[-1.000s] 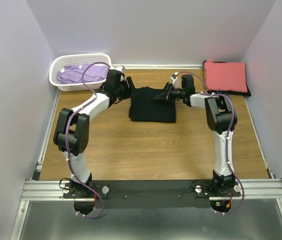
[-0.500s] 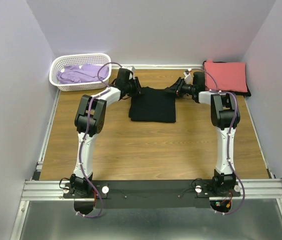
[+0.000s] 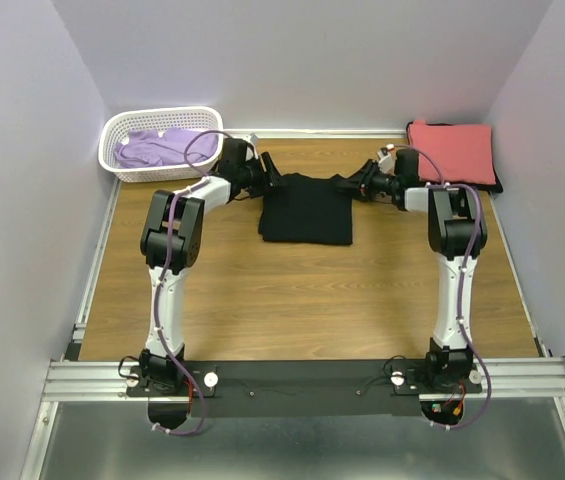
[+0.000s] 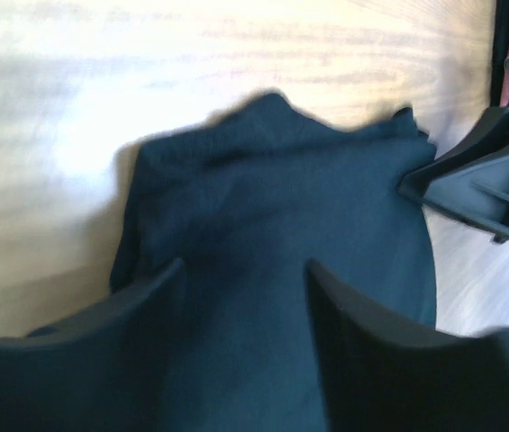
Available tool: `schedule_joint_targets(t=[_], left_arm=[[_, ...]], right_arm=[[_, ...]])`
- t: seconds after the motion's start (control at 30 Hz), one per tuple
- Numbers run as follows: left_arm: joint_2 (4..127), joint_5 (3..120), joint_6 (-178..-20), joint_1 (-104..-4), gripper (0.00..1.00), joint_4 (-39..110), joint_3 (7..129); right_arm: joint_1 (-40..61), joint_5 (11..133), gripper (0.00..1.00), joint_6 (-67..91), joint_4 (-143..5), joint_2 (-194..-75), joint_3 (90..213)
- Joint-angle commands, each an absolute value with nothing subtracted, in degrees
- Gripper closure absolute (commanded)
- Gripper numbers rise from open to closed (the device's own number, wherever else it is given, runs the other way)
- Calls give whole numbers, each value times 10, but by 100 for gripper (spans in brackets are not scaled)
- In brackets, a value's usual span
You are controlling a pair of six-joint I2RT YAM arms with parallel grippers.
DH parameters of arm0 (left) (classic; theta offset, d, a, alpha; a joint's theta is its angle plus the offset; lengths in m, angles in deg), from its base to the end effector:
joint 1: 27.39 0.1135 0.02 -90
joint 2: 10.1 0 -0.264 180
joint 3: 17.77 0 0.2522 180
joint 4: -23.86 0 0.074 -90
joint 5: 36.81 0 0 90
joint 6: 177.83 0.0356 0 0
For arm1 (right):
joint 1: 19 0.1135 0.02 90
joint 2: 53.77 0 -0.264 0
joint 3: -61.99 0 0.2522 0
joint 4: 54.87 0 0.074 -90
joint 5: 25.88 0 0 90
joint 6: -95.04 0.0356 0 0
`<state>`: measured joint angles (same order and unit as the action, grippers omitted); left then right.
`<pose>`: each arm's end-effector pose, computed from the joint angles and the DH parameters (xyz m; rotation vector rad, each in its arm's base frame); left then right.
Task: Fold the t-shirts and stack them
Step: Fold the tshirt
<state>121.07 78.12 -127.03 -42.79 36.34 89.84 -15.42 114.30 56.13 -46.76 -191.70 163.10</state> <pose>0.4886 -0.1501 0.1489 -0.2213 2.3075 -0.9904 0.5001 0.0587 0.0927 0.3172 2.1872 1.4652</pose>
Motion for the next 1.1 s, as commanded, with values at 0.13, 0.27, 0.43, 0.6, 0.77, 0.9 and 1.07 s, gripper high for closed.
schedule_joint_targets(t=[0.13,0.27,0.43,0.6,0.77,0.9,1.07], left_arm=[[1038,731,-1282,-434,14,352,762],[972,723,-1290,-451,21,336,683],[957,677,-1302,-455,29,322,599],[969,657,-1298,-463,29,323,584],[956,624,-1291,-480,28,327,573],[946,557,-1277,-500,27,353,576],[960,507,-1265,-516,27,391,598]], right_arm=[[-158,1145,62,529,-476,-1778,1518],[-138,1162,62,520,-467,-1712,1446],[-121,1174,62,493,-462,-1693,1373],[-116,1182,62,475,-460,-1696,1331],[-117,1187,62,459,-460,-1695,1311],[-117,1187,62,456,-460,-1694,1304],[-117,1187,62,456,-460,-1693,1301]])
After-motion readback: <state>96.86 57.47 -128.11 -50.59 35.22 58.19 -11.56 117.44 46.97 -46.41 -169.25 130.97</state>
